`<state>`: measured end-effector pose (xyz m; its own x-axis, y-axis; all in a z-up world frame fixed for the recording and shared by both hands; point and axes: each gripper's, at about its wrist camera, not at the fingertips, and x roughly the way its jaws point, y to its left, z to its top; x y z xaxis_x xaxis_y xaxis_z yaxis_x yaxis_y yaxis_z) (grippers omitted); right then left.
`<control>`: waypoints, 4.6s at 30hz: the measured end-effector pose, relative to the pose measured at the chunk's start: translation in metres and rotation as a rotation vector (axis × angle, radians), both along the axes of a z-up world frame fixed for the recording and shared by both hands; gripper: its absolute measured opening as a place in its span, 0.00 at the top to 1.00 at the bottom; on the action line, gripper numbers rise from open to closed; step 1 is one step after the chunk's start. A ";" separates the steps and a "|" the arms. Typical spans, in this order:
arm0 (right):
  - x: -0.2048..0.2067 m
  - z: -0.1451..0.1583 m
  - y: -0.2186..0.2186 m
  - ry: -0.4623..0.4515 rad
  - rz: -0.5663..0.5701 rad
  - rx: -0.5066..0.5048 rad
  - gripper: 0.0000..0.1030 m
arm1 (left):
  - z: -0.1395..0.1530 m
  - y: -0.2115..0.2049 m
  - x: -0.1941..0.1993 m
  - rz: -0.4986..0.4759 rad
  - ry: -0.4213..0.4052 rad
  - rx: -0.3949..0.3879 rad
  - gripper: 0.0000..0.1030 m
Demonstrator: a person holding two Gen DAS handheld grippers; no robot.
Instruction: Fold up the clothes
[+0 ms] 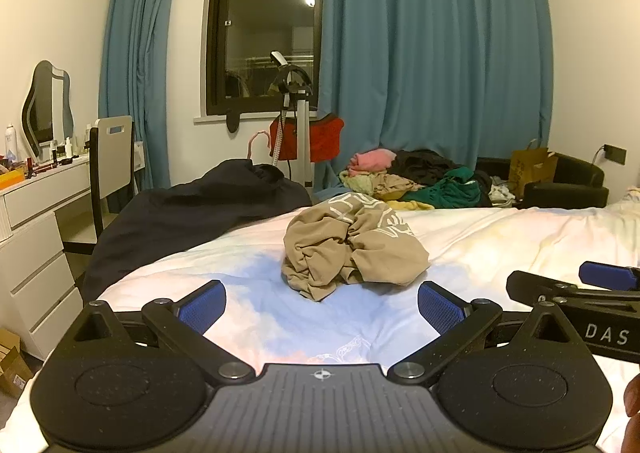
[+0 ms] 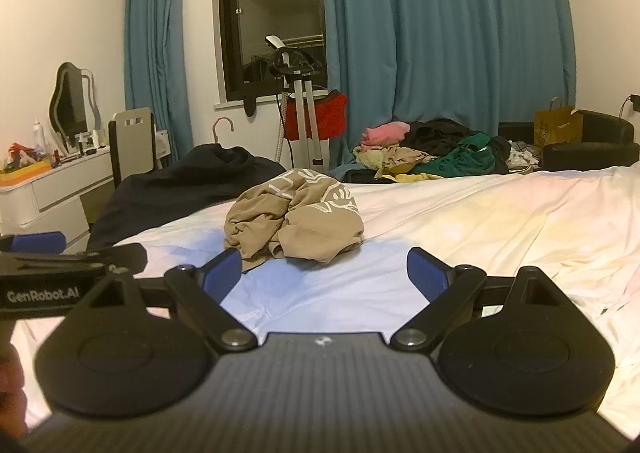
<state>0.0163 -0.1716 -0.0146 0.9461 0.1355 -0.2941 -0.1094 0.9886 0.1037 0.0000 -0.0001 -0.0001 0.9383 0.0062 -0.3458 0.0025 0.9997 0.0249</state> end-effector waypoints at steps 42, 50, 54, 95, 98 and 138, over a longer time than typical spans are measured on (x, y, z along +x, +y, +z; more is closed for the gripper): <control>-0.003 0.009 -0.008 -0.025 -0.061 0.042 0.12 | -0.020 0.003 0.015 -0.001 0.066 0.034 0.00; 0.003 0.003 -0.021 0.006 -0.087 0.083 0.12 | -0.044 -0.011 0.132 -0.032 0.232 0.092 0.00; 0.021 -0.012 -0.026 0.035 -0.074 0.114 0.12 | -0.064 -0.012 0.211 -0.039 0.242 0.095 0.05; 0.007 -0.040 0.001 0.080 0.000 0.121 0.13 | 0.025 0.108 0.045 -0.200 -0.115 -0.321 0.91; 0.028 -0.056 0.015 0.143 0.027 0.100 0.17 | 0.019 0.130 0.046 -0.127 -0.090 -0.351 0.90; 0.007 -0.007 -0.161 0.104 -0.384 0.441 0.95 | -0.059 0.020 0.135 -0.465 0.479 -0.278 0.92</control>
